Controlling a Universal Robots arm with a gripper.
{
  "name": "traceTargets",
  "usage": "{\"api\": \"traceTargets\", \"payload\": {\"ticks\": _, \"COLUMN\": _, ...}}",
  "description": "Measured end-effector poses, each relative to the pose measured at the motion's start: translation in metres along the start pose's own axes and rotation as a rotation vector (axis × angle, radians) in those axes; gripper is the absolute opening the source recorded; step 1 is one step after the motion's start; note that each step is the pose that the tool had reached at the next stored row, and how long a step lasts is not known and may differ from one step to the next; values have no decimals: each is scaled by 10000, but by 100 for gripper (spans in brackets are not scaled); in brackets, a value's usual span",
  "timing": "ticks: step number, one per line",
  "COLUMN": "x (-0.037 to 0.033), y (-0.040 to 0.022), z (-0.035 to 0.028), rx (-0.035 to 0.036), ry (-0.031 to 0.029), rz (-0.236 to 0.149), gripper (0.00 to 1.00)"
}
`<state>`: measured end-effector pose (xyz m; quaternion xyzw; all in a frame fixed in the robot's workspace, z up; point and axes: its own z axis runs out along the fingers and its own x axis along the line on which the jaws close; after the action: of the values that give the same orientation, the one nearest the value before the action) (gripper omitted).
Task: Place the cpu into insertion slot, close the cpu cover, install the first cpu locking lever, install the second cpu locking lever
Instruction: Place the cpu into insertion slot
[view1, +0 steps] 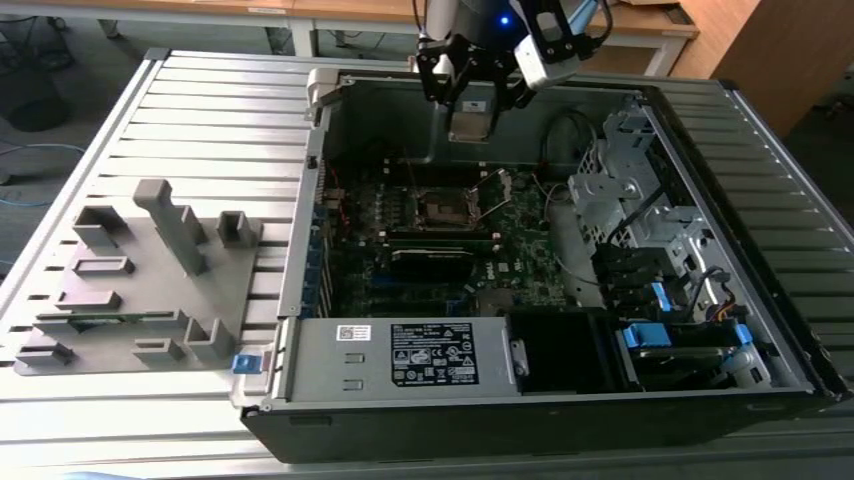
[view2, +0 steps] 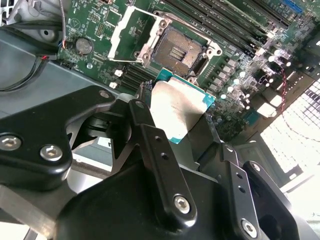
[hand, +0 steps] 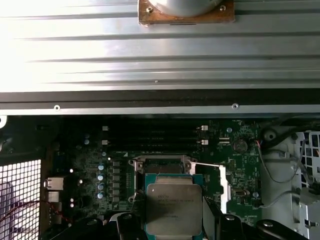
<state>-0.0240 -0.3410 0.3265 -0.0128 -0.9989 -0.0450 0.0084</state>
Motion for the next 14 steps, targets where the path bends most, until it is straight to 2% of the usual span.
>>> {"api": "traceTargets", "payload": {"ticks": 5, "x": 0, "y": -1, "z": 6, "rx": -1, "ry": -3, "rz": -1, "gripper": 54}}
{"api": "traceTargets", "payload": {"ticks": 14, "x": 6, "y": -8, "z": 86, "rx": -4, "ry": -131, "rz": -15, "gripper": 54}}
